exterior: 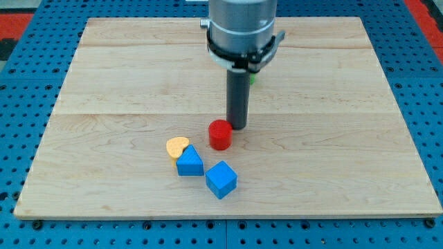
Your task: Put the green circle into the yellow heart
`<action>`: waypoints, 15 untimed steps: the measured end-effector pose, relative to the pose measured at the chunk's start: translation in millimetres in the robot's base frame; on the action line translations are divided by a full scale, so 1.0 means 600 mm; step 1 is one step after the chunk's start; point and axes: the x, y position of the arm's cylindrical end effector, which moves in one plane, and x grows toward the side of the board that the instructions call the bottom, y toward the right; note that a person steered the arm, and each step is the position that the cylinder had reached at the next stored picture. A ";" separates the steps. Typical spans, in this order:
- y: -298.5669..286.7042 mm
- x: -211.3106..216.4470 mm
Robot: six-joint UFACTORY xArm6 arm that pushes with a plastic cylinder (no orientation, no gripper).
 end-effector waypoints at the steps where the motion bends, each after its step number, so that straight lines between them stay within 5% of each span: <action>1: -0.033 0.055; 2: -0.031 0.049; 4: 0.210 -0.171; 5: 0.187 -0.225; 8: 0.111 -0.260; 10: 0.000 -0.204; 15: -0.024 -0.219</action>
